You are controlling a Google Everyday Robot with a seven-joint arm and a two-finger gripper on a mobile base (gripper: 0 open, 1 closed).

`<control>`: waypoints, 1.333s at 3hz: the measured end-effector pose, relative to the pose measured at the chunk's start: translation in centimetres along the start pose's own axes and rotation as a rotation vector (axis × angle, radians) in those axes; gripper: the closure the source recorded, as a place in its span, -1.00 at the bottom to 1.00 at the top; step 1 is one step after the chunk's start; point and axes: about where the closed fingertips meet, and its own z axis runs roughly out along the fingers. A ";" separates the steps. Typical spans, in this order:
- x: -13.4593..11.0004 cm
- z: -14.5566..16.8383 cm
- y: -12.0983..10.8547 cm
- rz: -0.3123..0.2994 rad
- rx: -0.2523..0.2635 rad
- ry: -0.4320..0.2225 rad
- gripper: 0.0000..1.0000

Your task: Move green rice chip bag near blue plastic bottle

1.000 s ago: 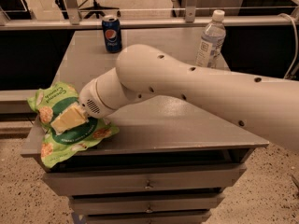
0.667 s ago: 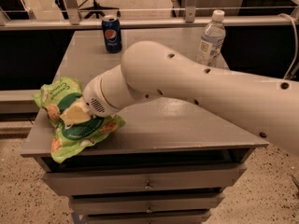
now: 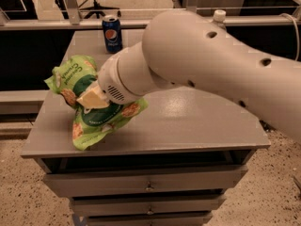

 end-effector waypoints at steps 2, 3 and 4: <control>1.9 -2.8 -2.9 0.005 0.080 0.042 1.00; 6.4 -7.8 -7.2 0.053 0.174 0.098 1.00; 13.5 -14.5 -11.7 0.154 0.278 0.148 1.00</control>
Offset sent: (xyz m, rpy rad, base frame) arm 0.0326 -0.1137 0.0106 -0.1164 -0.0567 -0.1897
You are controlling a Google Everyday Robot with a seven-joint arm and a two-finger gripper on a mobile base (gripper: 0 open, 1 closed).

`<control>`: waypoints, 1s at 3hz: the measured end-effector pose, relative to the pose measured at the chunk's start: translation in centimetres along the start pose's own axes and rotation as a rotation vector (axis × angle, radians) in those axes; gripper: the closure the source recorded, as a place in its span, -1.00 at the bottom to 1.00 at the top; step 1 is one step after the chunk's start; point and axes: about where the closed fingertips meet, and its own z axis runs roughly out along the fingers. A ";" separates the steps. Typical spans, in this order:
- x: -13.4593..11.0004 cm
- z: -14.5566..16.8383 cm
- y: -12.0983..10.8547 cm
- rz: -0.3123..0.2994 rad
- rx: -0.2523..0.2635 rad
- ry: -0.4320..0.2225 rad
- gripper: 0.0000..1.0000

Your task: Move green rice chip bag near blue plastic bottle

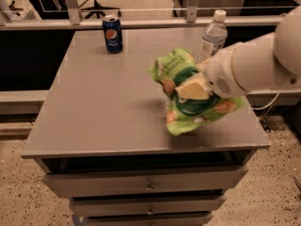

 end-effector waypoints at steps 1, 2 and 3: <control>4.1 -2.1 -3.6 0.078 0.052 0.013 1.00; 7.0 -2.5 -6.3 0.127 0.057 0.033 1.00; 8.9 -2.0 -8.2 0.158 0.035 0.049 1.00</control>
Offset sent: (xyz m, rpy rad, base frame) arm 0.0174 -0.1427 -0.0461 0.0573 0.1020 -0.1806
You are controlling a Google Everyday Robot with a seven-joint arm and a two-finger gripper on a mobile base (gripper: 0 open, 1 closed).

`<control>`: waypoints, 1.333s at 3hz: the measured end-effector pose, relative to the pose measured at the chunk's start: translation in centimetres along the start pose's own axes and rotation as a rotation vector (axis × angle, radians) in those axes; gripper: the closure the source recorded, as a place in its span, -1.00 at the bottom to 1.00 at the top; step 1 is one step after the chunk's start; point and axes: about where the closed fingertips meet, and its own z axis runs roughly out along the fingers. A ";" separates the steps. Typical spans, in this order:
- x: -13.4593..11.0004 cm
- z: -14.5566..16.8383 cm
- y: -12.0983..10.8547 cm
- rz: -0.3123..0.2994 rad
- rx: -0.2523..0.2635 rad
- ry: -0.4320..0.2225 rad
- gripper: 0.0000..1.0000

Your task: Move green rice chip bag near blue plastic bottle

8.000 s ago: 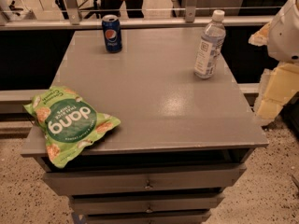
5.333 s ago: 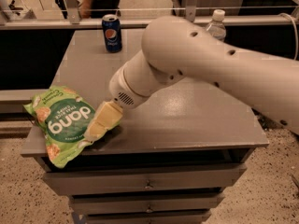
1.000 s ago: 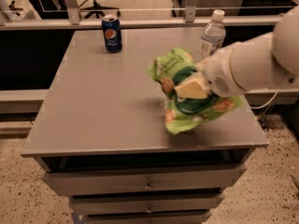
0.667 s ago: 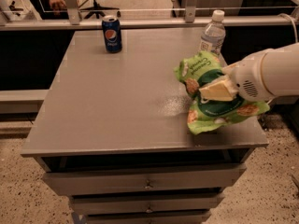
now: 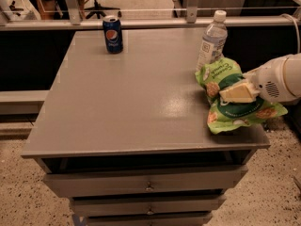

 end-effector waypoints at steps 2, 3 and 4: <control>1.1 1.9 -2.1 0.028 -0.051 0.019 0.63; 1.2 2.3 -2.5 0.037 -0.061 0.025 0.17; 1.2 2.4 -2.5 0.037 -0.061 0.025 -0.28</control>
Offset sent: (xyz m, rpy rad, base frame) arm 0.0308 -0.0244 -0.0264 0.0445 0.0745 0.0144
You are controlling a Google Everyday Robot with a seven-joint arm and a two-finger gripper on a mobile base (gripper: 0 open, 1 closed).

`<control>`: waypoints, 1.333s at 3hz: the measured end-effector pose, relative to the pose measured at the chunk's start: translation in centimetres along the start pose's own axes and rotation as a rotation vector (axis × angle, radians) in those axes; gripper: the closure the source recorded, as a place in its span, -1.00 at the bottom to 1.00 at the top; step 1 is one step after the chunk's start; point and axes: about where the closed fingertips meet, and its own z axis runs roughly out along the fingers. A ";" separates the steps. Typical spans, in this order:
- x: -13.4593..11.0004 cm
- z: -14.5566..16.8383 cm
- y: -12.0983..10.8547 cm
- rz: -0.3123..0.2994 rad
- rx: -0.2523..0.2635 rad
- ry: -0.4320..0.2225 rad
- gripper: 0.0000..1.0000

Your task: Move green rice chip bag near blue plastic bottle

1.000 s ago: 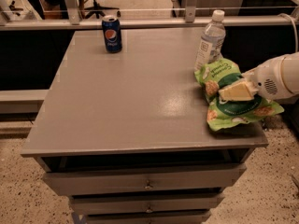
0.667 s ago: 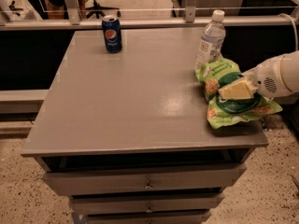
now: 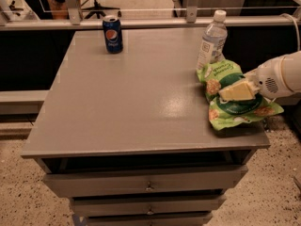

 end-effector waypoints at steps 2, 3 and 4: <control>0.0 0.2 0.0 0.006 -0.016 0.000 -1.00; -0.6 0.1 0.2 -0.002 -0.021 -0.004 -1.00; -2.5 -1.7 0.5 -0.040 0.002 -0.026 -1.00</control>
Offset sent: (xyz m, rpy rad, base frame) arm 0.0018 -0.0020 -0.0013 0.0184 0.0149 0.0030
